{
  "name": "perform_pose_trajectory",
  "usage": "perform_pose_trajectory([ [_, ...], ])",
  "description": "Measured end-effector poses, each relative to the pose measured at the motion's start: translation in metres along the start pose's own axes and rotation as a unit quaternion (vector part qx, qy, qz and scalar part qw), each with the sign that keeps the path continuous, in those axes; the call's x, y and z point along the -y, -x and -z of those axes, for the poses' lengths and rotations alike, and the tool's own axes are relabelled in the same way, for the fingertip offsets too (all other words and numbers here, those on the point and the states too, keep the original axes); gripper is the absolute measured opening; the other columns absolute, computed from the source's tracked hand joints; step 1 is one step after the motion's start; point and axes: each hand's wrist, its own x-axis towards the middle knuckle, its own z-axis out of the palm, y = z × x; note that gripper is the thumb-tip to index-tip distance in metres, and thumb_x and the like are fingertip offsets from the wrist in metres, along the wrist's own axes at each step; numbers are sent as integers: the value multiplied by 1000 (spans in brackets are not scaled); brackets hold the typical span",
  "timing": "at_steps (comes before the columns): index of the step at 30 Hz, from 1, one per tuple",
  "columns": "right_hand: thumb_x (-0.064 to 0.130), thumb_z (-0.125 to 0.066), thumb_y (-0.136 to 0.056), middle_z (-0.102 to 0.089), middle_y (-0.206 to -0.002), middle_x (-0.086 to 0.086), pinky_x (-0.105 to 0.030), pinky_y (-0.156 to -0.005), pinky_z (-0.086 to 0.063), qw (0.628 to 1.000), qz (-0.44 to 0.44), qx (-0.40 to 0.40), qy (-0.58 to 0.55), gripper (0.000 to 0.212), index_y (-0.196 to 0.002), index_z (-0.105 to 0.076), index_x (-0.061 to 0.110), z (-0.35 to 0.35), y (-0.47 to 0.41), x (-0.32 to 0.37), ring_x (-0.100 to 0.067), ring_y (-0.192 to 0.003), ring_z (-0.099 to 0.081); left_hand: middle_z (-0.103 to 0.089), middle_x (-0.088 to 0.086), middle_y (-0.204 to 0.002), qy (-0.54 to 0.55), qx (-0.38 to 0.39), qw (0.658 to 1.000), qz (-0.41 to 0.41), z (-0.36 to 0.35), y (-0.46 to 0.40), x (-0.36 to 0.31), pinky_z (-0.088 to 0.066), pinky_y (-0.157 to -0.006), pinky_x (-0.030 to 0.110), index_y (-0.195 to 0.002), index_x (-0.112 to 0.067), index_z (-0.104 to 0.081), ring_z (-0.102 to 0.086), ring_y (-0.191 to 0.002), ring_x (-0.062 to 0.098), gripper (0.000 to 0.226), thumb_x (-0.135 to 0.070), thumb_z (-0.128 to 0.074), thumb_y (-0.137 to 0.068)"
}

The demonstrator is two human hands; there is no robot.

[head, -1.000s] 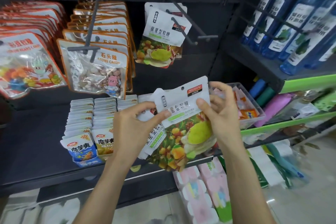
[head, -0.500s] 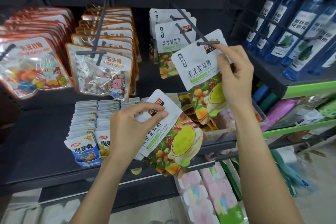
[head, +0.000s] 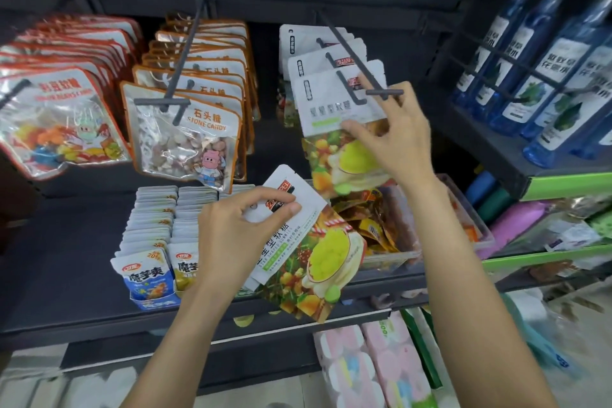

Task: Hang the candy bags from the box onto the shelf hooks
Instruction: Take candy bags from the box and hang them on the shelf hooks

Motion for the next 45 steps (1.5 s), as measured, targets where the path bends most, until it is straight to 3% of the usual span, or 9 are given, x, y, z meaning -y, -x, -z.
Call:
perform_pose_trajectory([
  [6, 33, -63, -90, -48, -127, -17, -39, -88, -47, 996, -53, 36, 68, 58, -142, -44, 15, -61, -39, -13, -32, -116, -45, -67, -29, -79, -13, -11, 1000, 8, 0, -4, 3, -40, -70, 4, -74, -44, -70, -63, -84, -8, 14, -34, -79, -71],
  [10, 39, -47, -94, -44, -120, -17, -38, -85, -41, 992, -58, 37, 102, 59, -150, -31, 31, -81, -57, -15, -32, -111, -44, -69, -25, -76, -23, -26, 999, 4, 3, -5, 5, -42, -63, 16, -73, -42, -70, -63, -77, 11, 15, -31, -80, -71],
  [15, 44, -51, -92, -53, -118, -13, -35, -92, -37, 995, -76, 20, 56, 52, -140, -49, 23, -75, -33, -15, -29, -115, -44, -66, -32, -87, -22, -32, 999, 17, 3, -10, 4, -40, -69, 5, -74, -42, -71, -63, -83, -1, 14, -31, -80, -72],
  [22, 53, -60, -87, -50, -134, 12, -30, -106, -40, 897, -190, 183, -356, 49, -133, -49, 40, -11, 73, 19, 0, -127, -45, -67, -33, -79, 24, 2, 999, 21, -3, -12, -4, -40, -67, 7, -73, -42, -70, -61, -77, -10, 17, -29, -80, -73],
  [27, 37, -72, -82, -66, -115, 19, -23, -89, -51, 840, -160, 309, -416, 48, -126, -54, 35, 10, 92, 41, -2, -110, -60, -71, -22, -79, 71, 77, 994, 12, -7, -14, -11, -50, -63, 22, -74, -41, -73, -64, -73, 1, 8, -37, -78, -70],
  [30, 29, -67, -86, -69, -83, 15, -19, -65, -48, 850, -165, 284, -412, 15, -100, -66, 24, 16, 95, 46, -3, -76, -64, -71, -22, -80, 64, 93, 994, 3, -11, -15, -9, -51, -65, 24, -76, -40, -73, -65, -76, 1, 8, -39, -78, -70],
  [37, 22, -67, -87, -72, -85, 5, -28, -67, -52, 863, -215, 161, -429, 10, -97, -71, 24, 18, 111, 47, -9, -76, -65, -61, -24, -113, -29, 188, 975, -113, -9, -22, -10, -40, -83, 10, -117, -44, -57, -55, -106, -8, 38, -39, -70, -82],
  [41, 23, -71, -83, -75, -98, -3, -35, -76, -57, 806, -331, 77, -484, 19, -101, -72, 19, 24, 120, 39, -22, -90, -71, -56, -19, -125, 112, 169, 979, -19, -4, -15, -6, -46, -88, 14, -134, -46, -32, -56, -112, -2, 67, -40, -71, -80],
  [45, 21, -64, -77, -76, -94, -1, -24, -66, -56, 750, -377, 24, -544, 19, -92, -76, 22, 32, 120, 37, -15, -85, -72, -61, -17, -122, 254, 194, 941, 108, -9, -2, -5, -51, -83, 15, -130, -43, -40, -63, -104, -2, 60, -33, -68, -77],
])
